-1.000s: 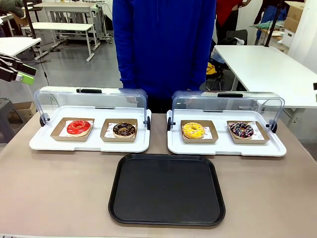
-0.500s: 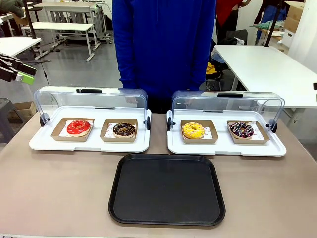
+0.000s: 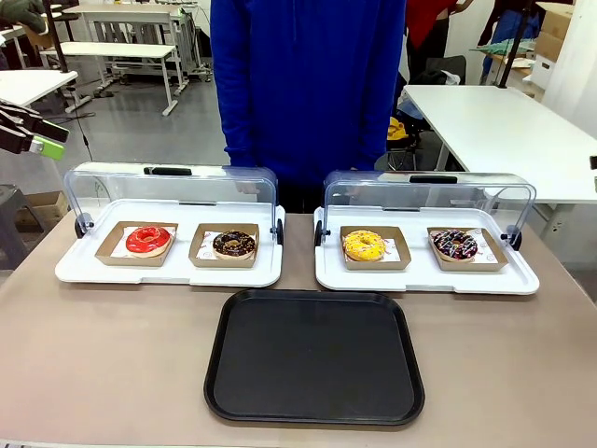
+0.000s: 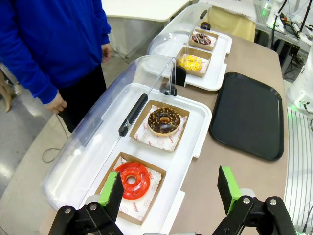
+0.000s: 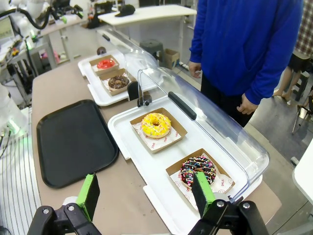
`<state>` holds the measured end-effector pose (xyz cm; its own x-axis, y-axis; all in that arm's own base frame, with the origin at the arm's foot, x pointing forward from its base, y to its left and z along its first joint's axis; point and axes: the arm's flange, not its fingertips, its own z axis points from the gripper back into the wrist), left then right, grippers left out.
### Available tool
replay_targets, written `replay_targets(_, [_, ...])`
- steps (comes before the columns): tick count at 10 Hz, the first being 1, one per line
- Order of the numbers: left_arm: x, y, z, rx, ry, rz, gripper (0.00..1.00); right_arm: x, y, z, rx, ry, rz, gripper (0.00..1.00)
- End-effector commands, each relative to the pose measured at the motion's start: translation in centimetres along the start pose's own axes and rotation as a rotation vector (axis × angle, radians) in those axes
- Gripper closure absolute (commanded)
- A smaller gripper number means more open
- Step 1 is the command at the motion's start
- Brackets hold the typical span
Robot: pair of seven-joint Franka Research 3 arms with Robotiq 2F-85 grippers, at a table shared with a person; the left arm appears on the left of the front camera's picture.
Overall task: Move the first donut from the left to the tray.
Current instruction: Pick up the Paper togo box containing the Donut indicated by the person and place it on the Handle tray.
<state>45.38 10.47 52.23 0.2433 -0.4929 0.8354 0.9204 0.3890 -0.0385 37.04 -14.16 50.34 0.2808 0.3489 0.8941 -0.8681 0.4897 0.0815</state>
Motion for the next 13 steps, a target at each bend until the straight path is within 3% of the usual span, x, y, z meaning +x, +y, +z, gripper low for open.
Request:
replay_targets(1, [0.13, -0.01, -0.09, -0.006, -0.015, -0.005, 0.00, 0.17, -0.32, -0.06, -0.002, -0.027, 0.028, 0.00])
replay_targets(13, [0.13, -0.01, -0.09, -0.006, -0.015, -0.005, 0.00, 0.17, -0.32, -0.06, -0.002, -0.027, 0.028, 0.00])
